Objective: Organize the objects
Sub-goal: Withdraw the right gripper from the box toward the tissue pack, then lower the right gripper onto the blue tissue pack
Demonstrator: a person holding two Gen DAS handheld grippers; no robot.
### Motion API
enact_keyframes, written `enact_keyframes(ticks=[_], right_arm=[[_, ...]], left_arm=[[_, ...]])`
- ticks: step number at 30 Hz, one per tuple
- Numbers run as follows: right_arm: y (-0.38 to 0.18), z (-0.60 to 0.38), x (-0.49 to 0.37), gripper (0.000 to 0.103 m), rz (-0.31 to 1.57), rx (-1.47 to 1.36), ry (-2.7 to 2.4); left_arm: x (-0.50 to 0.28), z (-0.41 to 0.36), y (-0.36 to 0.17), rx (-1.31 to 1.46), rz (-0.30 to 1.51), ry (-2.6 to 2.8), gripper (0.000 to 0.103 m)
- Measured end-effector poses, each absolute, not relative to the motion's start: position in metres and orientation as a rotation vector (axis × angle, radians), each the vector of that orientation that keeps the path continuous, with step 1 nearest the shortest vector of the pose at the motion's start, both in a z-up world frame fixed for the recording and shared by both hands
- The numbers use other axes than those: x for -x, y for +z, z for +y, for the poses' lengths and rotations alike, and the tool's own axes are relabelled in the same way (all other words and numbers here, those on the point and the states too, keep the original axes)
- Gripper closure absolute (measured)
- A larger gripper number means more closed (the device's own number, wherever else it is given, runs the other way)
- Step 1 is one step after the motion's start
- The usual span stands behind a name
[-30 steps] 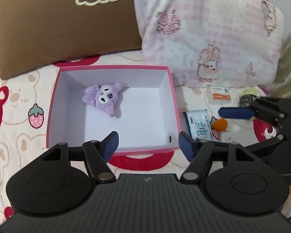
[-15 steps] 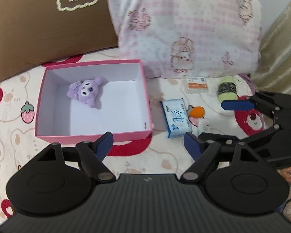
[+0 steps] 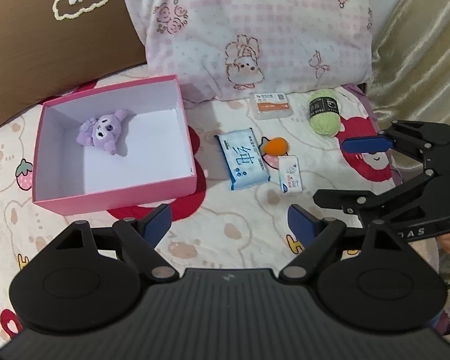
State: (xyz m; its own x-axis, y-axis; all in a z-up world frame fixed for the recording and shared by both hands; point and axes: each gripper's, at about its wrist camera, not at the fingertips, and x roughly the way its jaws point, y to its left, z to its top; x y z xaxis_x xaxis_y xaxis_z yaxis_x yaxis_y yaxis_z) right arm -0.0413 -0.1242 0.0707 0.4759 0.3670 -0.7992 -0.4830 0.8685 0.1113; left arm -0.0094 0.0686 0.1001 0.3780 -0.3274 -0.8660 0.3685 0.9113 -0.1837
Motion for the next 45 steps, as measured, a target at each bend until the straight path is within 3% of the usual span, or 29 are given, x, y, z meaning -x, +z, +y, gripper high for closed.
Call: enact_keyframes(ticks=[25, 45], right_arm=[[-0.024, -0.153, 0.066, 0.02, 0.955, 0.122, 0.537], [-0.08, -0.146, 0.029, 0.02, 0.82, 0.136, 0.504]], left_arm=[[0.01, 0.038, 0.006, 0.032, 1.216, -0.459, 0.019], [-0.024, 0.038, -0.059, 0.314, 1.087, -0.435, 0.021]])
